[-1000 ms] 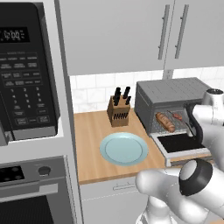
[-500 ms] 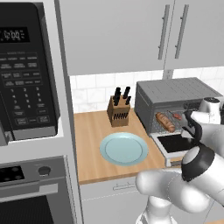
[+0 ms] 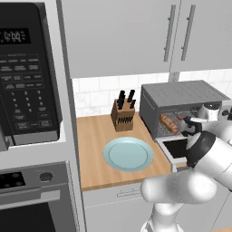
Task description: Pick up the kebab skewer and baguette bread, and place them inside the toaster oven. Close the toaster oven door and start by setting the timer.
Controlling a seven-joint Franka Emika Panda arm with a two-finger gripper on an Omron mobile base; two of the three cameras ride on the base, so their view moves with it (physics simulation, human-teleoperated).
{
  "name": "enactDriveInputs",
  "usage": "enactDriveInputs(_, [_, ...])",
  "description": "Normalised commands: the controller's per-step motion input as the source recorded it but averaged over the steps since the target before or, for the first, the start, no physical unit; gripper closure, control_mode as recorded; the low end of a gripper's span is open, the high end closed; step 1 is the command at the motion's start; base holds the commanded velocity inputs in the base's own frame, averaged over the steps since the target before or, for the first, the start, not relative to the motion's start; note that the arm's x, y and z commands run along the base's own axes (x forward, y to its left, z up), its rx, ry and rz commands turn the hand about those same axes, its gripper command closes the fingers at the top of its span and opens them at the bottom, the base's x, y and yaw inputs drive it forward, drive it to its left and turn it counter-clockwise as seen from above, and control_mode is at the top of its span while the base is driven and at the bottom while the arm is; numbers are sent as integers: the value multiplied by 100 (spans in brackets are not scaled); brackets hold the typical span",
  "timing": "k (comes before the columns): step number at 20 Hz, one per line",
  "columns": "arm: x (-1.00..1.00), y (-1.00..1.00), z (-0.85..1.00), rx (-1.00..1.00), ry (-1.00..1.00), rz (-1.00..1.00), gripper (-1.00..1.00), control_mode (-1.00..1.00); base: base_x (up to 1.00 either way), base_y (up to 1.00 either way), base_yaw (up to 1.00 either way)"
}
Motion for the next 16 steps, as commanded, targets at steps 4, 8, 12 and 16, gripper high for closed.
enactDriveInputs(4, [44,0,-13,0,-10,-12,-100,-100,0,0,0])
enactDriveInputs(8, [37,0,-9,0,-11,-13,-100,-100,0,0,0])
enactDriveInputs(12, [30,0,-9,0,-13,-13,-100,-100,0,0,0])
enactDriveInputs(16, [33,0,-10,0,-12,-16,-100,-100,0,0,0])
